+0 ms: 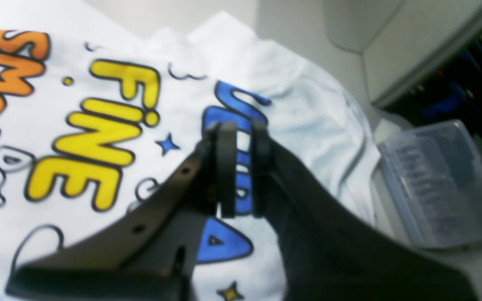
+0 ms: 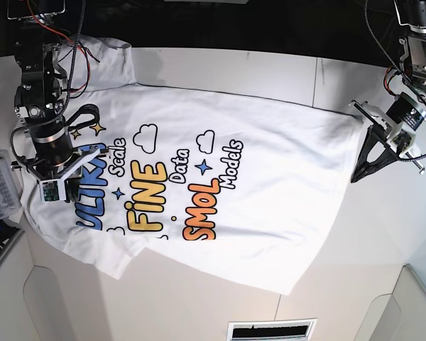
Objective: Layout the t-shirt on the table in an organized manner, then fold the t-shirt properly
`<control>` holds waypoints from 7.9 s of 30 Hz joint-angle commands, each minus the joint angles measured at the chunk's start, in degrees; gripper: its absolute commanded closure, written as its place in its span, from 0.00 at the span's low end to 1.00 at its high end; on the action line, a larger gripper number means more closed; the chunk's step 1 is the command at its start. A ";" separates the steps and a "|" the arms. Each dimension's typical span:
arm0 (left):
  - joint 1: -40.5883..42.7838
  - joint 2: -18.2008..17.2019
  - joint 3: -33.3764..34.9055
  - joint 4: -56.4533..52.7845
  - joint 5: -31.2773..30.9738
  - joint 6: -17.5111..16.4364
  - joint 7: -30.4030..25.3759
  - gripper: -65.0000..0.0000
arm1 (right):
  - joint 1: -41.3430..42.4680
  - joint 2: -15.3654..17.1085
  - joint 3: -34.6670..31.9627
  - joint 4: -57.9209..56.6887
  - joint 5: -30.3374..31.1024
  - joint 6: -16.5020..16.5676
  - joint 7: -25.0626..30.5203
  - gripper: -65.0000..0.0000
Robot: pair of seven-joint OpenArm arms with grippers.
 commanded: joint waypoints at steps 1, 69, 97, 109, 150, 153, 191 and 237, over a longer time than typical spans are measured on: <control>0.44 -1.66 -0.48 1.25 -0.79 -0.08 -1.20 1.00 | 0.07 1.11 0.96 1.11 0.24 0.74 0.76 0.91; 3.67 -17.29 -3.54 14.53 -78.20 -0.08 76.41 0.64 | -15.47 -0.42 49.66 -15.58 58.64 19.19 -27.67 0.64; 3.41 -17.22 -13.60 9.51 -73.77 8.79 81.88 0.63 | -15.45 -0.42 36.85 -16.70 55.69 22.99 -28.63 1.00; 3.87 -10.71 -10.23 1.27 -90.58 8.98 97.85 0.64 | -15.47 -0.39 36.85 -16.61 56.89 22.99 -28.70 1.00; 1.33 -0.90 -0.46 0.13 -81.13 10.71 93.29 0.64 | -15.45 -0.42 36.85 -16.41 61.20 25.11 -28.50 1.00; 1.33 -0.70 0.46 0.13 -81.22 10.73 92.96 0.64 | -15.45 -0.42 36.85 -16.41 61.72 25.11 -28.70 1.00; 18.91 1.05 -9.11 19.41 -86.20 -0.08 88.74 1.00 | -19.80 -0.44 38.01 -2.73 62.10 25.77 -35.69 1.00; -0.61 4.04 -4.57 12.15 -58.88 8.22 76.74 1.00 | 9.03 -2.14 24.76 -7.91 32.09 24.02 -23.08 1.00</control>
